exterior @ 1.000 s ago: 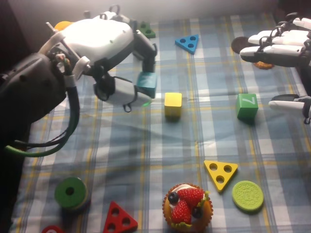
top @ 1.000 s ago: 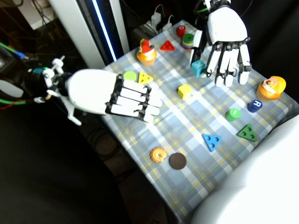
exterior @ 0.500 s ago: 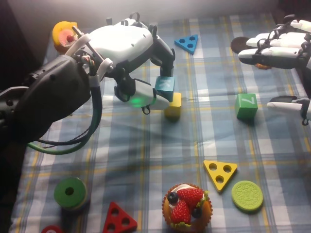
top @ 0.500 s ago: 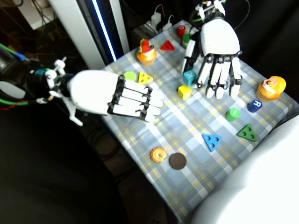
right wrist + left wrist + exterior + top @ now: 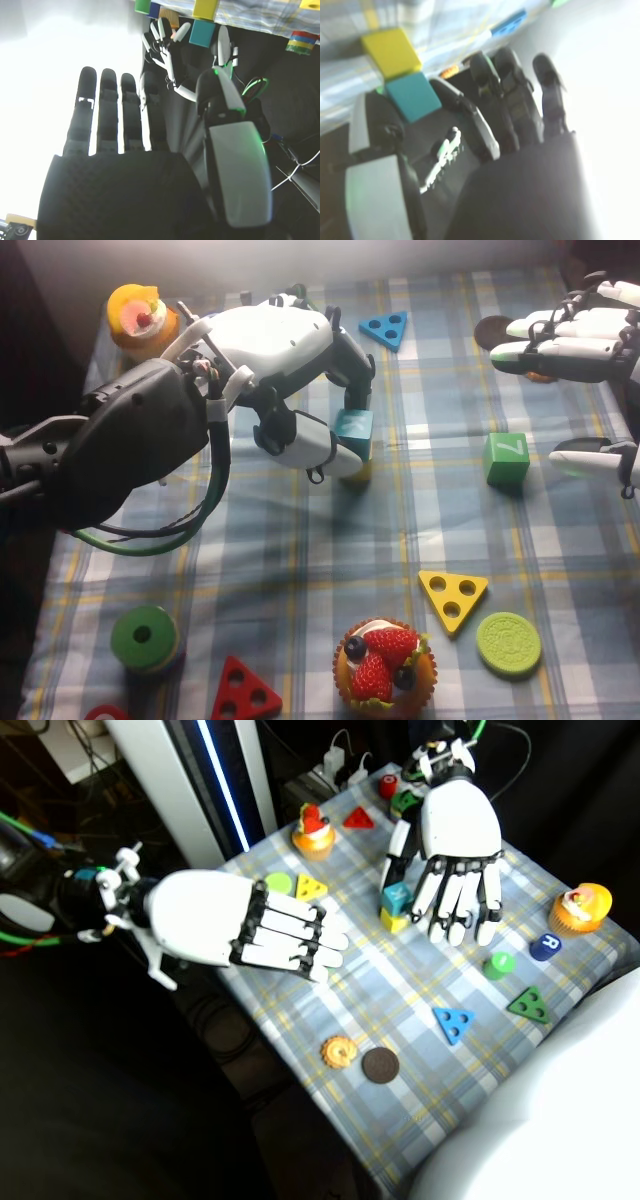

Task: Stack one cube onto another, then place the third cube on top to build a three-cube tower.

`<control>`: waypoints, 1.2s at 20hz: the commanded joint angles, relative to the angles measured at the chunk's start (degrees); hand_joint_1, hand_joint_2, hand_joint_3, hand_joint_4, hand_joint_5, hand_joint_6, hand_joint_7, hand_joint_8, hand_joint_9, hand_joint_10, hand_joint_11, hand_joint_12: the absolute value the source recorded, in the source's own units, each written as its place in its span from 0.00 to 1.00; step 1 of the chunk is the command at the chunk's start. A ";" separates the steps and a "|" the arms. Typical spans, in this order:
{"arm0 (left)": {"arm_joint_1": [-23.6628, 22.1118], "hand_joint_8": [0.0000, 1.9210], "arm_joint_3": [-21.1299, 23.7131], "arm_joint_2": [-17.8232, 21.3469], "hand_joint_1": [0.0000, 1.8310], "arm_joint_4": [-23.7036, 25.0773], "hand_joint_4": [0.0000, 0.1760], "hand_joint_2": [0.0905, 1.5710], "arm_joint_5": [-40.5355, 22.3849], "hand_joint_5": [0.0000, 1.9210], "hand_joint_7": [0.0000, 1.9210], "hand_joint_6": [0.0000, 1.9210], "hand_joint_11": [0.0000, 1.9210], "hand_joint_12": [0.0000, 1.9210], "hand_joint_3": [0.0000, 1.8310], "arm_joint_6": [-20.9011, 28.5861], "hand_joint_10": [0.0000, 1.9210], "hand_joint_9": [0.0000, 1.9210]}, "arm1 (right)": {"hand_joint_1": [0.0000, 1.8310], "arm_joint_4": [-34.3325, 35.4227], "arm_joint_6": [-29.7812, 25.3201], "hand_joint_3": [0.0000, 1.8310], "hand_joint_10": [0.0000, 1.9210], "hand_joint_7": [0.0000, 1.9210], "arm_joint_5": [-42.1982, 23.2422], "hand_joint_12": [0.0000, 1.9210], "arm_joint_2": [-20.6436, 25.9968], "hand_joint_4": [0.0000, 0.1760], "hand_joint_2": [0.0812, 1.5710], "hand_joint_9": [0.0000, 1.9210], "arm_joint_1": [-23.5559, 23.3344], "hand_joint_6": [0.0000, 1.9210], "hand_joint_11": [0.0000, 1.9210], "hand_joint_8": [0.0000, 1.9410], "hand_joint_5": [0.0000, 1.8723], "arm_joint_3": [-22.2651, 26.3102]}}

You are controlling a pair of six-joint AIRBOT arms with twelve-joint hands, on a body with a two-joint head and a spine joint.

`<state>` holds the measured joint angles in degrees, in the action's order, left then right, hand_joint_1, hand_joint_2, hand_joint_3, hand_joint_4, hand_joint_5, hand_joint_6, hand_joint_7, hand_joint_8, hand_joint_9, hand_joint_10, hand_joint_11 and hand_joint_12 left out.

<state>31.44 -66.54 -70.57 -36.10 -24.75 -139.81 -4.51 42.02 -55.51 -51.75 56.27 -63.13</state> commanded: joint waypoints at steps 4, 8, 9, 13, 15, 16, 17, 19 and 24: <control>-0.13 0.01 -0.75 -0.57 0.56 0.31 1.00 0.67 -4.11 0.53 0.38 0.47 0.00 0.27 0.00 0.12 0.01 0.31 | 0.35 1.07 -0.43 0.00 0.00 0.16 -7.25 0.49 0.04 0.00 0.77 0.15 -0.32 0.00 0.00 0.00 0.18 -0.35; 0.15 0.00 -0.96 -0.69 0.56 -0.50 1.00 0.68 -3.94 0.53 0.38 0.48 0.00 0.27 0.00 0.12 0.00 0.31 | 0.36 1.07 -0.61 0.00 0.00 0.16 -7.26 0.47 0.04 0.00 0.77 0.15 -0.32 0.00 0.00 0.00 0.18 -0.35; 0.15 0.00 -1.04 -0.77 0.56 -0.53 1.00 0.68 -3.87 0.53 0.38 0.48 0.00 0.27 0.00 0.12 0.00 0.31 | 0.35 1.07 -0.62 0.00 0.00 0.15 -7.26 0.45 0.05 0.00 0.77 0.15 -0.32 0.00 0.00 0.00 0.18 -0.35; 0.13 0.00 -1.12 -0.91 0.57 -0.49 1.00 0.67 -3.59 0.54 0.37 0.46 0.00 0.26 0.00 0.12 0.00 0.30 | 0.34 1.06 -0.65 0.00 0.00 0.16 -7.30 0.47 0.10 0.00 0.77 0.16 -0.32 0.00 0.00 0.00 0.18 -0.36; 0.13 0.00 -1.12 -0.92 0.57 -0.45 1.00 0.67 -3.52 0.54 0.36 0.45 0.00 0.26 0.00 0.12 0.00 0.30 | 0.36 1.06 -0.68 0.00 0.00 0.16 -7.31 0.47 0.10 0.00 0.76 0.16 -0.32 0.00 0.00 0.00 0.18 -0.36; 0.13 0.00 -1.11 -0.93 0.57 -0.44 1.00 0.66 -3.47 0.55 0.36 0.44 0.00 0.26 0.00 0.12 0.00 0.30 | 0.36 1.06 -0.69 0.00 0.00 0.15 -7.32 0.46 0.11 0.00 0.77 0.15 -0.32 0.00 0.00 0.00 0.18 -0.36; 0.13 0.00 -1.11 -0.93 0.57 -0.44 1.00 0.66 -3.45 0.55 0.36 0.44 0.00 0.26 0.00 0.12 0.00 0.30 | 0.38 1.06 -0.69 0.00 0.00 0.15 -7.33 0.44 0.11 0.00 0.77 0.15 -0.33 0.00 0.00 0.00 0.18 -0.36; 0.13 0.00 -1.07 -0.88 0.57 -0.41 1.00 0.66 -3.43 0.55 0.36 0.44 0.00 0.27 0.00 0.12 0.00 0.30 | 0.38 1.06 -0.70 0.00 0.00 0.15 -7.35 0.43 0.12 0.00 0.77 0.14 -0.33 0.00 0.00 0.00 0.18 -0.36; 0.14 0.00 -1.03 -0.87 0.57 -0.41 1.00 0.66 -3.32 0.55 0.36 0.44 0.00 0.28 0.00 0.12 0.00 0.29 | 0.36 1.07 -0.76 0.00 0.00 0.15 -7.36 0.43 0.16 0.00 0.77 0.14 -0.33 0.00 0.00 0.00 0.18 -0.36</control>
<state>31.73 -67.44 -71.22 -37.91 -24.36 -139.57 -4.56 41.78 -55.88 -51.75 56.27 -63.18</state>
